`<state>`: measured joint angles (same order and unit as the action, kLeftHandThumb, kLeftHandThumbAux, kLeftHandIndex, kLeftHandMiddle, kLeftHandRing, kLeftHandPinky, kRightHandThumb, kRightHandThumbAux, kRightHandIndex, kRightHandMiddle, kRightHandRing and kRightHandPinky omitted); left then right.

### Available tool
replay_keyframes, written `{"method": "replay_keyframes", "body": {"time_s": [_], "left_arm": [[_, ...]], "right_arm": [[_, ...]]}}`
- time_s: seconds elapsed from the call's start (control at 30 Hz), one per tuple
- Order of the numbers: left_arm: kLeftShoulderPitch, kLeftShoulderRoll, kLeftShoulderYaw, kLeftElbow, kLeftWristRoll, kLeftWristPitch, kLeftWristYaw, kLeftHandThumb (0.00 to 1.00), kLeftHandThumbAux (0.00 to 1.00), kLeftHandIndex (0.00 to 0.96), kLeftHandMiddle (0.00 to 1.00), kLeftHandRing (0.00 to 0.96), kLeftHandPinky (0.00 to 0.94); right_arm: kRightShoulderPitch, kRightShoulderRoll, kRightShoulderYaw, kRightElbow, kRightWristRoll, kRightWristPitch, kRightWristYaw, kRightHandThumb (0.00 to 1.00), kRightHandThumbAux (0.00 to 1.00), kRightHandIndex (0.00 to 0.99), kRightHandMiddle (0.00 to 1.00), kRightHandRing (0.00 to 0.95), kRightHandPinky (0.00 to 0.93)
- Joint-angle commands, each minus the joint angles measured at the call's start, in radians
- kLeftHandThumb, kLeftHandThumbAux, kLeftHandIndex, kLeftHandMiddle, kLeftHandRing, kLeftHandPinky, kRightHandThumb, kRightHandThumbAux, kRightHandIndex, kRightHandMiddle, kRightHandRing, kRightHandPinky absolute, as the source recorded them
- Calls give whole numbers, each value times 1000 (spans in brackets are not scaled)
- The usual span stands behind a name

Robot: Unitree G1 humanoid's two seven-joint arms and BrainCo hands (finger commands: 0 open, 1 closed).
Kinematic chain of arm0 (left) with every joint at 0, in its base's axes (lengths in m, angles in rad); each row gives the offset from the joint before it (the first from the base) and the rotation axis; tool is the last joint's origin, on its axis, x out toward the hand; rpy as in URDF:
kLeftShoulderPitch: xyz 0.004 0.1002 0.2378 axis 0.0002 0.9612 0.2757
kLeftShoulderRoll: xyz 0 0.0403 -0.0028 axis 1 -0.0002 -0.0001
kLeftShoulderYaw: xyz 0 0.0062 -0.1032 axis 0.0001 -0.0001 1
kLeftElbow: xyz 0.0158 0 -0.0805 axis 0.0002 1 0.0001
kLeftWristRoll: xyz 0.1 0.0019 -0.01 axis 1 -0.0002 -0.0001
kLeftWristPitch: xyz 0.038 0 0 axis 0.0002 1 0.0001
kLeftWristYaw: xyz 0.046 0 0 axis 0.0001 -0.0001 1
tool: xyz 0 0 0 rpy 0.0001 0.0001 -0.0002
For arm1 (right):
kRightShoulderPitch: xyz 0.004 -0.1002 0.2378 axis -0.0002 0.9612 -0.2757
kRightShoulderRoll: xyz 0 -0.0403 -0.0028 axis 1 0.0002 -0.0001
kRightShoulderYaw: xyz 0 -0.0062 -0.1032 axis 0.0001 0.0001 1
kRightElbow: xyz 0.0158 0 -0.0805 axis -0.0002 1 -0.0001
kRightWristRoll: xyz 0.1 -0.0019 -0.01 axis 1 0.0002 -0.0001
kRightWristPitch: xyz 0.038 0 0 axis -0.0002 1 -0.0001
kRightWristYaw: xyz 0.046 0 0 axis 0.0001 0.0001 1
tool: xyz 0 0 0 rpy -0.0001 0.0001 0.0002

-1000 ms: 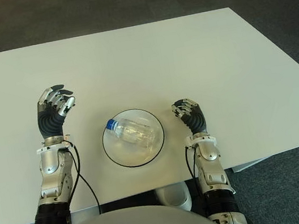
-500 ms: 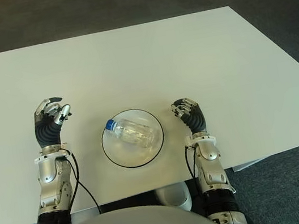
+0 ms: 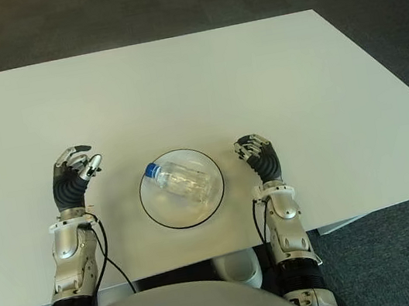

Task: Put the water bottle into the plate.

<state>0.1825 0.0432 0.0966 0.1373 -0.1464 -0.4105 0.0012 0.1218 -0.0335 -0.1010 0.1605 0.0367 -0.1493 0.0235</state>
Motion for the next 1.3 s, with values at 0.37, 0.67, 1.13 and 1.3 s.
{"method": "replay_keyframes", "body": {"time_s": [0.37, 0.67, 1.13, 1.3], "left_arm": [[44, -20, -9, 56, 36, 10, -12, 697, 720, 438, 850, 847, 806], [45, -14, -6, 80, 71, 87, -1, 697, 721, 436, 825, 822, 779], [24, -38, 18, 111, 58, 190, 17, 701, 720, 435, 771, 764, 739], [16, -45, 16, 117, 71, 187, 31, 702, 720, 435, 768, 760, 746]], "right_arm": [[6, 7, 3, 23, -2, 39, -22, 707, 732, 421, 468, 474, 491], [3, 11, 10, 17, -5, 60, -33, 708, 732, 421, 467, 472, 489], [0, 9, 20, 15, 2, 64, -19, 707, 734, 420, 462, 469, 484], [-4, 8, 23, 19, -4, 57, -19, 707, 734, 421, 469, 472, 485]]}}
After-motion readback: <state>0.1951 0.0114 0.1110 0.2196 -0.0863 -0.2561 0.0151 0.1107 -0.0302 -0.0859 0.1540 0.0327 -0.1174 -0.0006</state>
